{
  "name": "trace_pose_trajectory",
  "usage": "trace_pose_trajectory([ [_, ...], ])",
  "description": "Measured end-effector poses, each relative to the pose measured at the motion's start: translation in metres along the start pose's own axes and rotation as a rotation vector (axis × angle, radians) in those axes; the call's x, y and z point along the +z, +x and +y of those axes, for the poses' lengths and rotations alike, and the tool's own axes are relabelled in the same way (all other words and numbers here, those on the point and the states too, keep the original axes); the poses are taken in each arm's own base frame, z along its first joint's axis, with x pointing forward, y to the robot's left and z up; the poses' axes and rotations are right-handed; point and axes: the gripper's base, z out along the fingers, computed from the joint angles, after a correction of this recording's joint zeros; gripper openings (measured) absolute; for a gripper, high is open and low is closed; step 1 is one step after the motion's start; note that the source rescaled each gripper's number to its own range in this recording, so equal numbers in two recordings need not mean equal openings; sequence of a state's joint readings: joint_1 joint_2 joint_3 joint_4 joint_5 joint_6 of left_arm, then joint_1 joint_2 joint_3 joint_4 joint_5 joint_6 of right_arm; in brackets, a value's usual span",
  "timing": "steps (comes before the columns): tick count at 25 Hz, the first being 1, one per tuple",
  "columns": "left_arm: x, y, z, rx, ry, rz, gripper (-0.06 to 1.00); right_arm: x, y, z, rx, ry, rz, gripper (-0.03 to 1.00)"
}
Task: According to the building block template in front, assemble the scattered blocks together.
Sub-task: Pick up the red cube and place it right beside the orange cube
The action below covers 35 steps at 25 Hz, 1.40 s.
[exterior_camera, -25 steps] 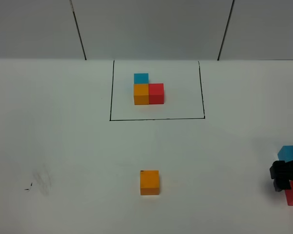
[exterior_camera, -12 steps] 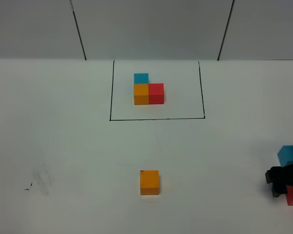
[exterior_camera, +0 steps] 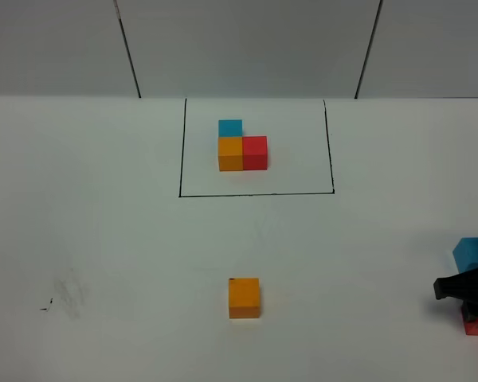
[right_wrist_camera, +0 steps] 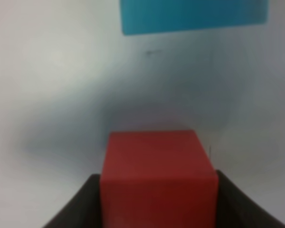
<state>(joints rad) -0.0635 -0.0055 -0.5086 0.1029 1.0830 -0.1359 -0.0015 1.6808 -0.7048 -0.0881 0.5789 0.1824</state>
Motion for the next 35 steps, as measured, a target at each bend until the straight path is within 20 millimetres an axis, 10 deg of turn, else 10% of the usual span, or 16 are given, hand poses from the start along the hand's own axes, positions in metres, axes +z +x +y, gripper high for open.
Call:
trace_pose_trajectory([
  [8,0.000,0.000,0.000,0.000,0.000,0.000,0.67,-0.014,0.004,0.002,-0.059,0.006,-0.011,0.23],
  [20,0.000,0.000,0.000,0.000,0.000,0.000,0.67,-0.082,-0.001,0.074,-0.604,-0.086,-0.115,0.23],
  [35,0.000,0.000,0.000,0.000,0.000,0.000,0.67,-0.066,-0.032,0.180,-1.190,-0.154,-0.055,0.23],
])
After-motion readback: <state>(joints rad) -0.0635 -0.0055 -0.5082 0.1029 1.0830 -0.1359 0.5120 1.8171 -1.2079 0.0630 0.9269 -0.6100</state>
